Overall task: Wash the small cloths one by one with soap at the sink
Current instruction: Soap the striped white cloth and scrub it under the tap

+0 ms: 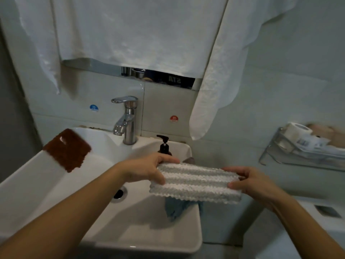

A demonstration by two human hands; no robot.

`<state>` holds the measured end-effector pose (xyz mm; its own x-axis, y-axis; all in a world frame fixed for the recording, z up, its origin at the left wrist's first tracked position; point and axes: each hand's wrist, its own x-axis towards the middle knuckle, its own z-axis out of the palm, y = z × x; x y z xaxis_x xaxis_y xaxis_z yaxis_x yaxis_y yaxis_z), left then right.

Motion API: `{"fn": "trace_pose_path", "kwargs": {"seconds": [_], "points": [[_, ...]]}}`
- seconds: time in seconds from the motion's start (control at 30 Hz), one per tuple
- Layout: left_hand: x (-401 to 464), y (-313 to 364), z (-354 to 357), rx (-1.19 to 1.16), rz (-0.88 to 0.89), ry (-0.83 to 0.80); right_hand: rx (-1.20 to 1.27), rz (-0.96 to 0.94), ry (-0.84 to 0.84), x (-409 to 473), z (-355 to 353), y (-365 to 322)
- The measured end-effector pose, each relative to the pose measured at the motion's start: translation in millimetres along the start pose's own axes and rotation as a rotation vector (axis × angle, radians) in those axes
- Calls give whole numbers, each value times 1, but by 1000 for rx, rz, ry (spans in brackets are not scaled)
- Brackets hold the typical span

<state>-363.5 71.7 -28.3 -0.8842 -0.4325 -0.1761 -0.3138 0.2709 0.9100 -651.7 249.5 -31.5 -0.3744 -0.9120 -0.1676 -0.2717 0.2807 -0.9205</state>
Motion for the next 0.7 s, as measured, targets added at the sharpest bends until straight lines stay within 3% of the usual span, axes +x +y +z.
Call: {"fn": "trace_pose_path", "kwargs": {"seconds": [0.37, 0.57, 0.7], "points": [[24, -43, 40, 165, -72, -20, 147, 135, 29, 16, 46, 77], [28, -50, 41, 237, -50, 19, -37, 78, 61, 18, 75, 70], [31, -46, 47, 418, -10, 193, -317, -35, 211, 16, 81, 51]]}}
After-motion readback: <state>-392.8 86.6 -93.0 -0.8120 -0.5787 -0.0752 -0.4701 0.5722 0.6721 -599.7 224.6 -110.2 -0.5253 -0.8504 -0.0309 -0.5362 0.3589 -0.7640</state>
